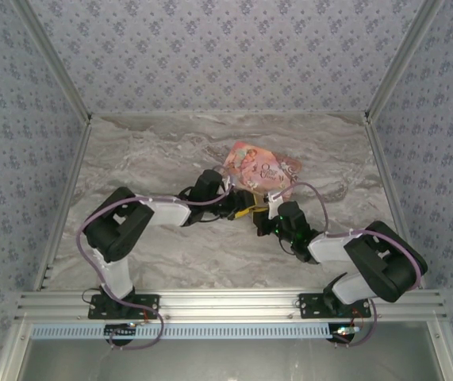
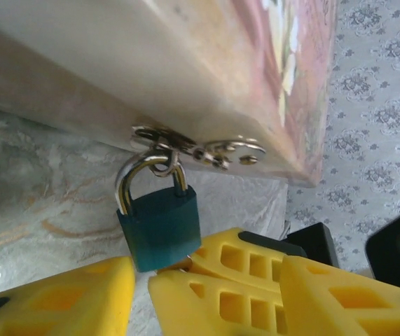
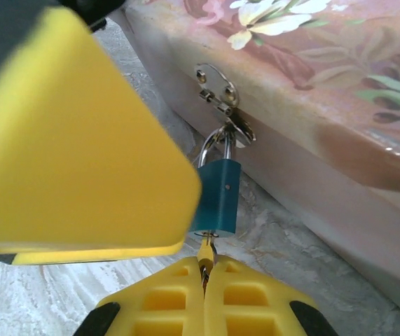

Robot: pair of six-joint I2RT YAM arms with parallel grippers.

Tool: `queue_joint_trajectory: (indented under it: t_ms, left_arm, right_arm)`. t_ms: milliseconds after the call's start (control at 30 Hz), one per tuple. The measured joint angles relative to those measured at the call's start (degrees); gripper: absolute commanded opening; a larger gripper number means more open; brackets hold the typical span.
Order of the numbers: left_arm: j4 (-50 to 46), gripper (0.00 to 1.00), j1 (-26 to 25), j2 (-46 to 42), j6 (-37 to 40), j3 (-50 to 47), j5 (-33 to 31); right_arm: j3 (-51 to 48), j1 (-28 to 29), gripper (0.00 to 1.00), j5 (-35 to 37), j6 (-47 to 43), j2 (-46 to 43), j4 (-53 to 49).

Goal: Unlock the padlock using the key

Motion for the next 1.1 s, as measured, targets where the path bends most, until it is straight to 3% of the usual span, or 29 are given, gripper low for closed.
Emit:
queue_joint_trajectory:
  t_ms: [333,800,1100]
  left_arm:
    - [1.4,0.60,1.0,-3.0,-3.4,-5.8,-2.9]
    - [11.6,0.46,1.2,0.9,-10.5,-6.4,-3.4]
    - [14.4,0.42,0.7,3.0,-13.0,-6.4,-3.4]
  right_arm:
    - [0.7,0.9,0.00,0.9,9.1,-0.1,-1.9]
    - [1.9,1.5,0.00,1.2,19.8,-1.9,-5.0]
    - [2.5,1.6,0.00,1.2,24.2,-2.4,-6.2]
